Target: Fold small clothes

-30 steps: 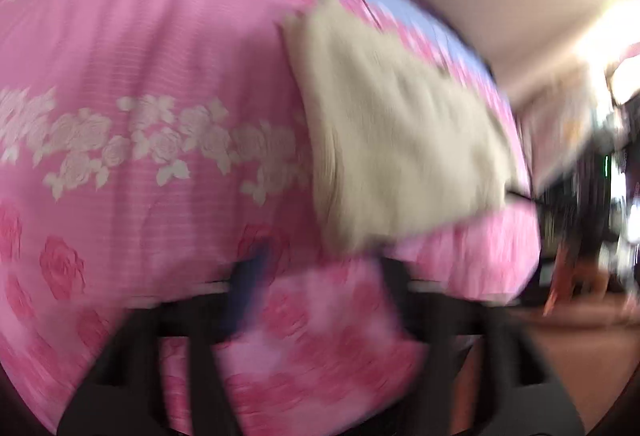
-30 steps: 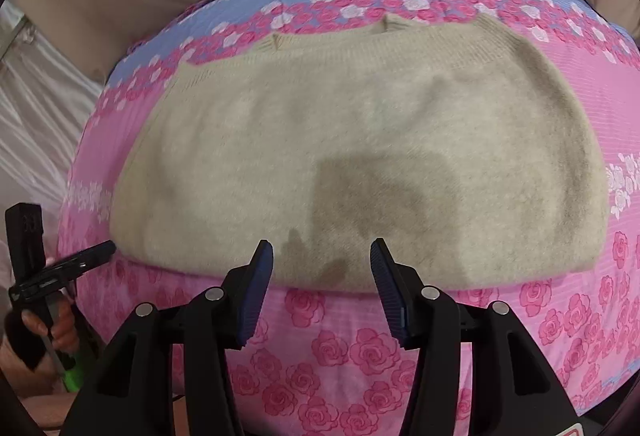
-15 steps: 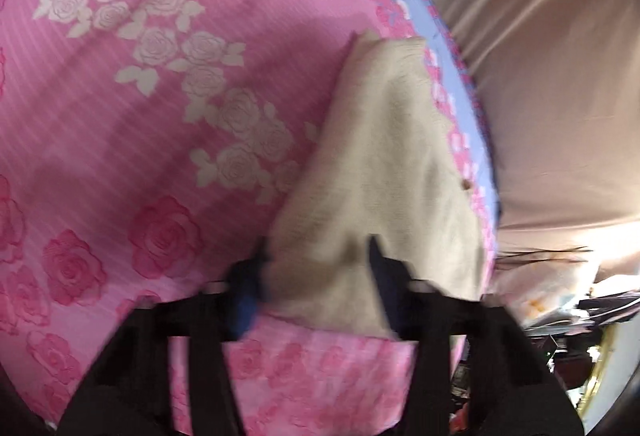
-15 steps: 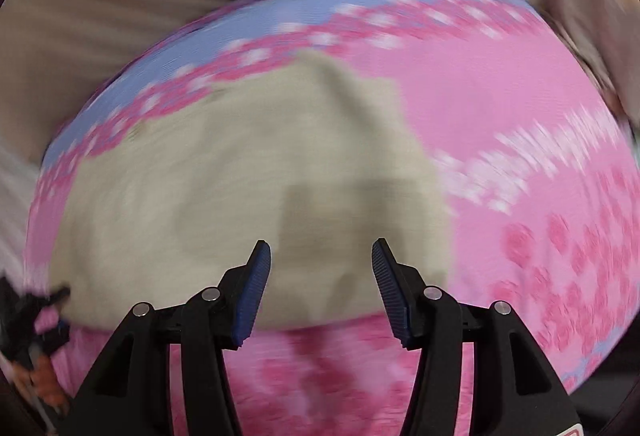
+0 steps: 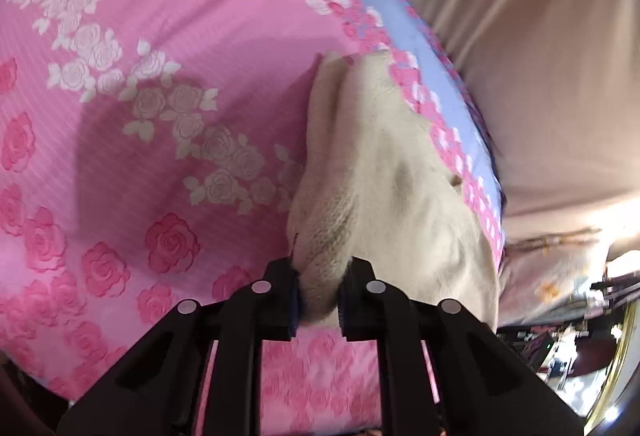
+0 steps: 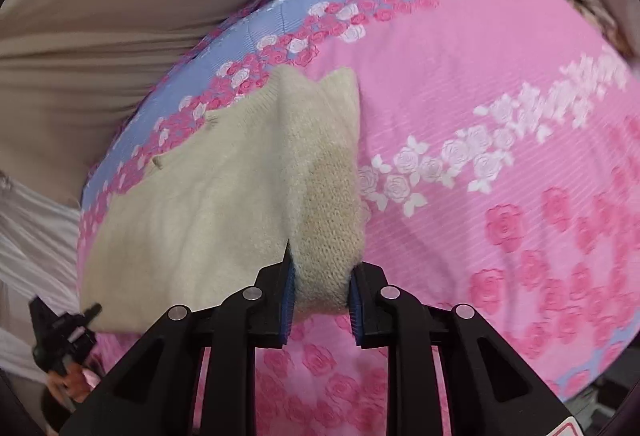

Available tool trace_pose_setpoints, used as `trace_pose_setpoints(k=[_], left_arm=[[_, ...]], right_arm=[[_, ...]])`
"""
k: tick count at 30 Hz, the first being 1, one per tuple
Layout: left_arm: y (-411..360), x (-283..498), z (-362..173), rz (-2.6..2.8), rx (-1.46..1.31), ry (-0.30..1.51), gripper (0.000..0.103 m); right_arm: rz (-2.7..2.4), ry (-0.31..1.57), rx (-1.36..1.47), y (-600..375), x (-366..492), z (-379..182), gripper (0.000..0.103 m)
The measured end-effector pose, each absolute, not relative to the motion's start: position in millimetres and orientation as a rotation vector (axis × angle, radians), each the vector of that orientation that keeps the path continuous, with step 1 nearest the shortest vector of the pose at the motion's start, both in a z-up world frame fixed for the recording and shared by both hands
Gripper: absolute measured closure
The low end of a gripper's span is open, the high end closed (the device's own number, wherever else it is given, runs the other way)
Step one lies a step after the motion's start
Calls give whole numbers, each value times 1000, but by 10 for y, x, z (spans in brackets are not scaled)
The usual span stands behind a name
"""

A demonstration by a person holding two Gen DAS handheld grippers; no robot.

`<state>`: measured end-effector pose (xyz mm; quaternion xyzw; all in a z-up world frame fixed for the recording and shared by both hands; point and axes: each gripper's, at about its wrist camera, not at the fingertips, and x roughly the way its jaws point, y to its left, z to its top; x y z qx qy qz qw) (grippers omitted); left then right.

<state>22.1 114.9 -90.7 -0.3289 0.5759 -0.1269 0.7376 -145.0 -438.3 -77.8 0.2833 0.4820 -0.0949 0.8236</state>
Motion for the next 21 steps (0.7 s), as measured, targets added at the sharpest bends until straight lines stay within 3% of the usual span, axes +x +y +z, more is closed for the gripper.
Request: trace_pose_setpoints(k=[5,8,10,11,14,15,16,19,21], left_arm=[[1145,188,-1346,-179,-739,1363,89],[1135,166,-1323,-146,-741,1343,72],[1094,196,-1286,-112,-680,1329,44],[1073,209,-1292,-92,-673,1326,42],[1089,270,-1382,-59,-754,1312,42],[1089,292,-1384,-65,-784,1292,49],[1092,293,-1395,-84,-803,1295,63],[974,365,-1336,-76,-793,1305,85],[875,382,-1145,-97,-753,1262,90]], right_arm=[[-283,1182,570,-4437,-1387,-1391,72],[-351,1084,571,-4398,-1512,-1149,65],[-390,1022,468,-4321,-1530,-906,63],[-390,997,435,-4292,-1527,-808,62],[-377,932,387,-4280,-1466,-600,54],[-366,921,389,-4251,-1448,-557,53],[-365,911,391,-4234,-1408,-532,53],[-316,916,413,-4125,-1357,-537,53],[-287,925,411,-4042,-1347,-563,53]])
